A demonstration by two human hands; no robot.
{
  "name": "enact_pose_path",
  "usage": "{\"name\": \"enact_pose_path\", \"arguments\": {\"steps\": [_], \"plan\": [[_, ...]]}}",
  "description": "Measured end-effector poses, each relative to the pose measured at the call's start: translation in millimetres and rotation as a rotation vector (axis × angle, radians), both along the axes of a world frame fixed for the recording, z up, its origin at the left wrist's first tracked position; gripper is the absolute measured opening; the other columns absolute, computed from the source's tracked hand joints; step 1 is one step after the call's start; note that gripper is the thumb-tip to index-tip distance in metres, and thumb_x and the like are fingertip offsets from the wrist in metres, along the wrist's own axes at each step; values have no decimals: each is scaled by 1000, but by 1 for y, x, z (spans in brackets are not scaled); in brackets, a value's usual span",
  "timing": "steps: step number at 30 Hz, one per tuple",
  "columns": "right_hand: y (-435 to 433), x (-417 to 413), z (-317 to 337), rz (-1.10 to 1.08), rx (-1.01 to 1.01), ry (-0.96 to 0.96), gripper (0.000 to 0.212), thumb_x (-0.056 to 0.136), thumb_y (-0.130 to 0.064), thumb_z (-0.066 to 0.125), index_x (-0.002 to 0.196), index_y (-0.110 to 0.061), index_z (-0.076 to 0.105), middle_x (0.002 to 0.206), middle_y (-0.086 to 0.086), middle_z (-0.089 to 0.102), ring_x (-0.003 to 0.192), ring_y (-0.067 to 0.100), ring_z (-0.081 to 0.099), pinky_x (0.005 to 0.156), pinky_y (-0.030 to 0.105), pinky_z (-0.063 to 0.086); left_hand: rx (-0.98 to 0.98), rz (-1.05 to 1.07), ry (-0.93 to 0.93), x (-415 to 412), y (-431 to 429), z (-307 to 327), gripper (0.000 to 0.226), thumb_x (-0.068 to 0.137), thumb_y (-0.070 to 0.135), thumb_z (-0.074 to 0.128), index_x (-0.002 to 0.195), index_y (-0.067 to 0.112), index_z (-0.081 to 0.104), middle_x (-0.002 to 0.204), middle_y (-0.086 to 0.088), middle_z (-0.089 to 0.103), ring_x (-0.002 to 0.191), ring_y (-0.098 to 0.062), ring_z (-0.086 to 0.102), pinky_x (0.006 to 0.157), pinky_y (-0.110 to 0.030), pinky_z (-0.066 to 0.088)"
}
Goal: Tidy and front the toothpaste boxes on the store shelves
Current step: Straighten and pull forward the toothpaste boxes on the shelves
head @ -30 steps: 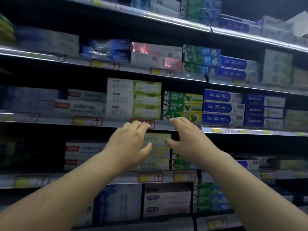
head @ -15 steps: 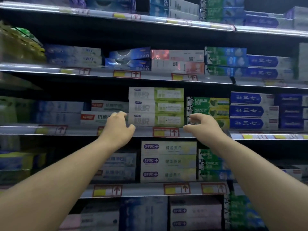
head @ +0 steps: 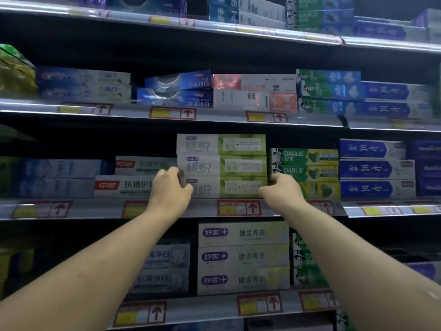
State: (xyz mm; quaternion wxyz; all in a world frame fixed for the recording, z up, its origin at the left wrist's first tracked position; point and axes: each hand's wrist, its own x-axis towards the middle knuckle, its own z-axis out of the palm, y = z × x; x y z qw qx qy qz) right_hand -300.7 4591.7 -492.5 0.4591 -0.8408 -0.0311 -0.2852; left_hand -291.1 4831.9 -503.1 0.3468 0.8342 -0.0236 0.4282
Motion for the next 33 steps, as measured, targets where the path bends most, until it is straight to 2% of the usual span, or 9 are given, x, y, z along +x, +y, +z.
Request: {"name": "enact_pose_path", "arguments": {"steps": [5,11,12,14,16,20,23,27,33], "plan": [[-2,8,-2,30,72,13,52,95,-8,56,147,-13,49,109,5,68,71,16,60,59,29,50,-98,42,10,11,-3,-3,53,90,21,72,132,4,44,126,-16,45,96,-23,41,79,-35,38],[0,17,-2,66,169,-17,61,96,-7,55,154,-16,40,107,-4,59,74,14,59,81,37,57,-68,48,-1,25,11,-10,44,84,30,80,118,9,60,120,-12,64,109,-31,59,85,-38,50],[0,17,-2,71,183,-29,56,96,-6,55,150,-17,46,107,-6,59,75,13,59,85,39,57,-66,45,-8,24,11,-10,44,83,30,81,117,9,61,118,-11,66,109,-31,61,86,-38,51],[1,21,-1,92,227,-34,32,96,-6,55,122,-23,65,103,-7,65,84,17,63,88,43,59,-57,45,-31,24,10,-11,40,84,29,80,114,9,63,116,-10,68,106,-31,62,83,-35,50],[1,23,1,112,276,-26,22,96,-7,56,95,-28,63,100,-5,67,89,18,63,86,41,59,-43,38,-63,22,10,-14,38,85,28,79,114,9,66,114,-9,68,105,-30,62,83,-35,51],[0,26,2,138,334,-16,21,96,-4,56,102,-23,63,101,-5,67,91,17,62,85,38,58,42,44,-97,21,13,-19,39,88,38,76,114,11,68,108,-10,67,99,-30,63,83,-40,55],[-2,25,0,155,360,-7,31,93,1,57,88,-30,58,101,-3,67,95,21,63,89,42,59,56,45,-108,20,14,-19,38,87,37,77,113,11,67,106,-10,67,98,-30,63,84,-42,55],[-3,26,1,140,368,-13,25,89,1,60,102,-19,66,107,2,70,100,26,65,91,45,59,53,34,-116,18,13,-16,42,87,37,78,116,10,65,108,-10,68,100,-30,63,87,-42,54],[-3,26,0,135,358,-6,24,88,0,61,101,-19,68,105,3,71,101,27,66,92,47,58,41,38,-125,19,14,-18,42,86,36,79,115,10,65,107,-9,69,100,-29,63,86,-40,54]]}}
